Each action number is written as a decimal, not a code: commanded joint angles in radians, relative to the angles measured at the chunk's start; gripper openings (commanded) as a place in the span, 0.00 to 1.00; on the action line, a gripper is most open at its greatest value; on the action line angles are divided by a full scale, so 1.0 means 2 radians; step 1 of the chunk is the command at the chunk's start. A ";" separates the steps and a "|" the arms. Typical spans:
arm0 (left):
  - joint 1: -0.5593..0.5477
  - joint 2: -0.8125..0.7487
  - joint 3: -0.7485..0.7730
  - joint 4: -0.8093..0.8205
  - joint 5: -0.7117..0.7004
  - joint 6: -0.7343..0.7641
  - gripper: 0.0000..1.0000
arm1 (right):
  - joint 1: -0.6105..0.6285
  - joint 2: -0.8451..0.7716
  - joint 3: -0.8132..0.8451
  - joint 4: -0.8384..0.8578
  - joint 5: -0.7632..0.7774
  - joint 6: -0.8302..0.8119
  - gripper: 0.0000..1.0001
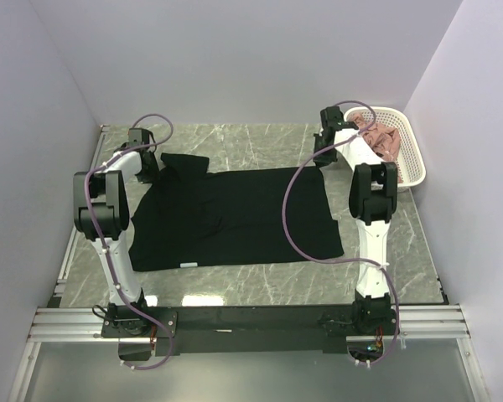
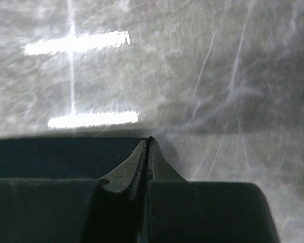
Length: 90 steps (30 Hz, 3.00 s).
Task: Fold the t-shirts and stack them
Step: Fold the tshirt
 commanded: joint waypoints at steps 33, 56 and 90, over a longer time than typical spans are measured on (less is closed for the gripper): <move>0.030 -0.189 -0.110 -0.015 0.039 0.003 0.01 | -0.038 -0.253 -0.240 0.071 -0.044 0.034 0.00; 0.030 -0.278 -0.180 -0.034 0.015 -0.025 0.01 | -0.051 -0.347 -0.367 0.093 -0.044 0.066 0.00; 0.030 -0.271 -0.288 -0.037 -0.016 -0.086 0.12 | -0.065 -0.325 -0.486 0.167 -0.050 0.094 0.13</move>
